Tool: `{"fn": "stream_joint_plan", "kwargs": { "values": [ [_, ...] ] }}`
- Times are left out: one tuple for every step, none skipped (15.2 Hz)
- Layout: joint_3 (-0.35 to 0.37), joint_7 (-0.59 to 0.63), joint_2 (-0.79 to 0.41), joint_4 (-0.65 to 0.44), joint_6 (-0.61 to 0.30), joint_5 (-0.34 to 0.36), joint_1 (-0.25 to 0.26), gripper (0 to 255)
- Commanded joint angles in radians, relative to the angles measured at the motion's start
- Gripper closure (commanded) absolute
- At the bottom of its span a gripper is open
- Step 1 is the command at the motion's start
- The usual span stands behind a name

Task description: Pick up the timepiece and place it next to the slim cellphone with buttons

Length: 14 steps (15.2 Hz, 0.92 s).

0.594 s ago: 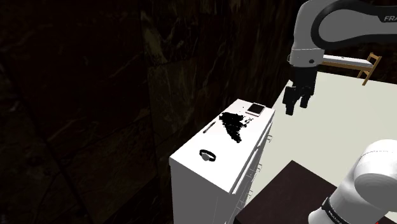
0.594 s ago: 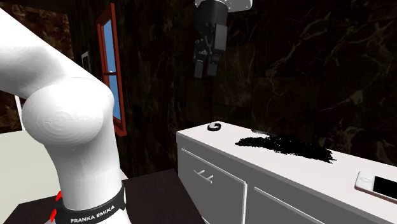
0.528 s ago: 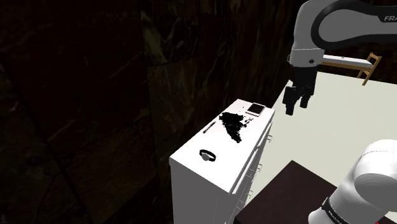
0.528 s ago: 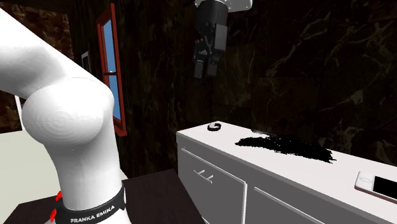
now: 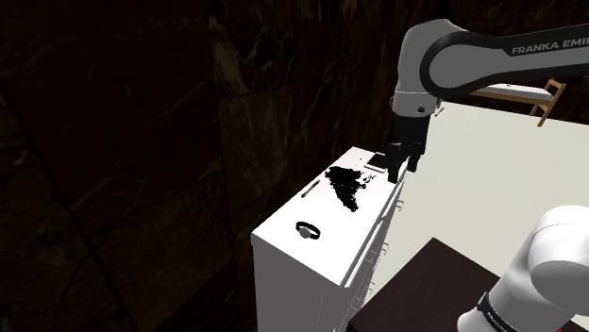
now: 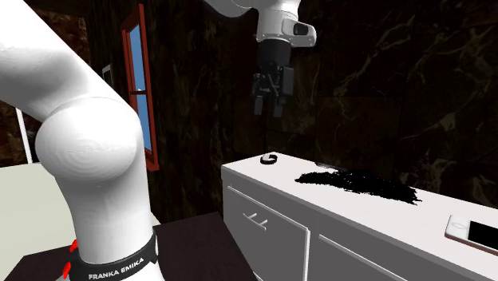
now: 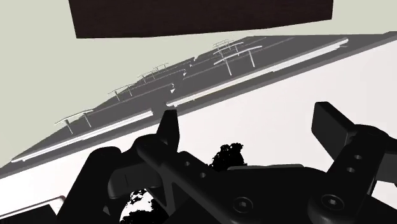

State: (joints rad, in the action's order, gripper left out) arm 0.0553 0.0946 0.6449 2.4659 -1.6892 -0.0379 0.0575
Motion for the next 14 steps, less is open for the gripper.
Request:
{"fn": "stream_joint_plan", "kwargs": {
  "values": [
    [0.019, 0.001, -0.049, 0.003, -0.065, -0.023, 0.022, 0],
    [0.028, 0.000, -0.075, 0.000, -0.094, -0.032, 0.031, 0],
    [0.036, -0.001, -0.103, -0.005, -0.123, -0.041, 0.041, 0],
    [0.045, -0.003, -0.130, -0.010, -0.151, -0.050, 0.050, 0],
    [0.053, -0.004, -0.159, -0.017, -0.179, -0.058, 0.059, 0],
    [0.062, -0.006, -0.187, -0.024, -0.206, -0.066, 0.068, 0],
    [0.071, -0.007, -0.216, -0.033, -0.233, -0.074, 0.077, 0],
    [0.080, -0.009, -0.245, -0.043, -0.259, -0.080, 0.086, 0],
    [0.088, -0.011, -0.275, -0.054, -0.284, -0.087, 0.094, 0],
    [0.097, -0.012, -0.304, -0.066, -0.308, -0.092, 0.102, 0],
    [0.106, -0.014, -0.334, -0.078, -0.332, -0.097, 0.110, 0],
    [0.115, -0.015, -0.364, -0.092, -0.355, -0.102, 0.118, 0],
    [0.124, -0.016, -0.395, -0.107, -0.377, -0.105, 0.125, 0],
    [0.133, -0.018, -0.425, -0.123, -0.398, -0.108, 0.133, 0]
  ]
}}
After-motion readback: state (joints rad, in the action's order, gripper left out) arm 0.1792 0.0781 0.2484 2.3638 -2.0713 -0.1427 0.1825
